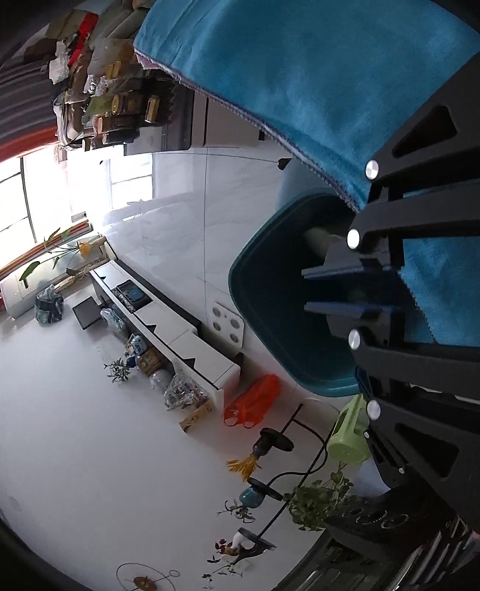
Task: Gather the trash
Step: 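Open the left tool over the teal bin while the right tool releases the cup into it, then move both open tools back over the table trash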
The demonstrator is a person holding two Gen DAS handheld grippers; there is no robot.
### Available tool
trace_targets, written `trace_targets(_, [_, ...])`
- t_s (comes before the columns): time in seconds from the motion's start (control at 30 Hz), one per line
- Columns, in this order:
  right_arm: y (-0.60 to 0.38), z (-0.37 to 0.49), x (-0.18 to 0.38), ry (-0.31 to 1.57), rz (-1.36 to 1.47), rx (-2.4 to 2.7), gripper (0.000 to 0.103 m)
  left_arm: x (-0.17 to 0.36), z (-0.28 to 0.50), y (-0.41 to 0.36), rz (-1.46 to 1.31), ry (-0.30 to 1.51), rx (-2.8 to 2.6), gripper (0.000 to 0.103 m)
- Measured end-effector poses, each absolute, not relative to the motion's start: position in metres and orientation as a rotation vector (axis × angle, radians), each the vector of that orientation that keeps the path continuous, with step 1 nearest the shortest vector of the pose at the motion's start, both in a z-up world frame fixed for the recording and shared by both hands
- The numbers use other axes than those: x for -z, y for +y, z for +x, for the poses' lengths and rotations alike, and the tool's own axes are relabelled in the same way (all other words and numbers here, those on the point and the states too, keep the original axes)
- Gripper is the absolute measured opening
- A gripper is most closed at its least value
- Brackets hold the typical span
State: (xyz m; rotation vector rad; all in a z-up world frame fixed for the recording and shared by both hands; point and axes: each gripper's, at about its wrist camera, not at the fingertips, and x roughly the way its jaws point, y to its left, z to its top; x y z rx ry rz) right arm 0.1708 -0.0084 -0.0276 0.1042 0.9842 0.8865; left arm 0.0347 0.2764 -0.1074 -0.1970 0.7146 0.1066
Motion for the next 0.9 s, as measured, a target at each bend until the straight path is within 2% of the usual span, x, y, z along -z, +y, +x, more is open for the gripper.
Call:
trace_targets(0.1, [-0.019,0.166,0.022,0.964,0.109,-0.895,0.017,0.101,0.032,0.273,-0.187,0.691,-0.119,0.028])
trace_targets(0.2, [-0.037,0.156,0.011,0.927,0.117,-0.914,0.026,0.089,0.026,0.263,-0.169,0.649,-0.099,0.035])
trace_targets(0.27, [-0.05,0.148,0.002,0.897,0.106,-0.922,0.028,0.079,0.022,0.253,-0.153,0.62,-0.072,0.041])
trace_targets(0.37, [-0.075,0.138,-0.013,0.853,0.098,-0.924,0.033,0.065,0.016,0.231,-0.137,0.584,-0.01,0.043])
trace_targets(0.57, [-0.136,0.121,-0.034,0.779,0.111,-0.886,0.034,0.053,0.018,0.178,-0.104,0.559,0.136,0.045])
trace_targets(0.9, [-0.263,0.104,-0.028,0.751,0.188,-0.645,0.037,0.052,0.019,0.086,-0.065,0.584,0.381,0.045])
